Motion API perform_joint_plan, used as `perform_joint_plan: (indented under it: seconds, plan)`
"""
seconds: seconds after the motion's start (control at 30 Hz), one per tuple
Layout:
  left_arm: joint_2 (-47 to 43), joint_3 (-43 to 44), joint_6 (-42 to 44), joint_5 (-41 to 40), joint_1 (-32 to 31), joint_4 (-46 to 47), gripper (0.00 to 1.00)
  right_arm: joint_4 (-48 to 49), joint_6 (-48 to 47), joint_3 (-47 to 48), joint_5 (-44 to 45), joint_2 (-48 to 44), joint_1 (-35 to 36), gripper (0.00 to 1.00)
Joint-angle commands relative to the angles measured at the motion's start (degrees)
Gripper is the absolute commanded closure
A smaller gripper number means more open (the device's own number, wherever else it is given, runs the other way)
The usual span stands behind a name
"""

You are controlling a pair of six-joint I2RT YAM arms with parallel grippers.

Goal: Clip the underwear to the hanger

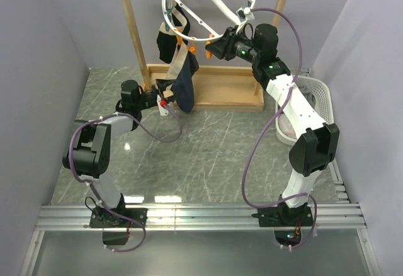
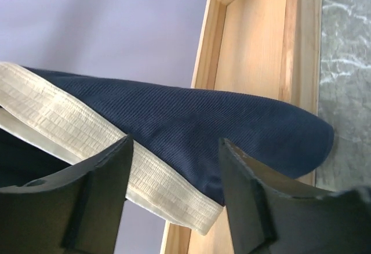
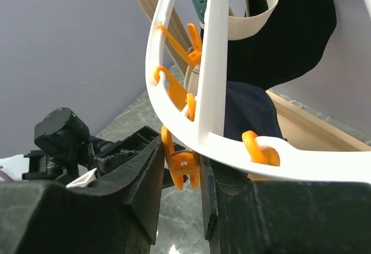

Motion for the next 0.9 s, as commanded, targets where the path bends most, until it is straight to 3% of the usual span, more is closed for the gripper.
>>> perform_joint_plan:
  seconds: [0.0,0.1,0.33,0.6,0.87]
  plan:
    - [-0.4,0.7,2.2,1.3,1.0,4.5,0.33,3.1,-0.3,3.0,-0.5,0.4,-0.2,1.0]
    - [-1.3,0.3,7.5,2.8,3.3,2.0,0.25,3.1,-0.1,3.6,-0.9,0.9,-0.3,1.0]
    - [-1.6,2.1,11.3,1.5,6.6,-5.3,0.18,3.4,-0.2,3.5,-1.6,1.1,-0.2,1.0]
    - [5.2,3.2,12.5,-4.3,8.6,4.7,0.18,3.5,0.3,3.9,-1.8,1.3,-0.2,1.0]
    - [14.2,9.1,5.9,-11.2,8.2,18.4,0.14,3.8,0.8,3.8,-2.1,1.4,-0.2,1.0]
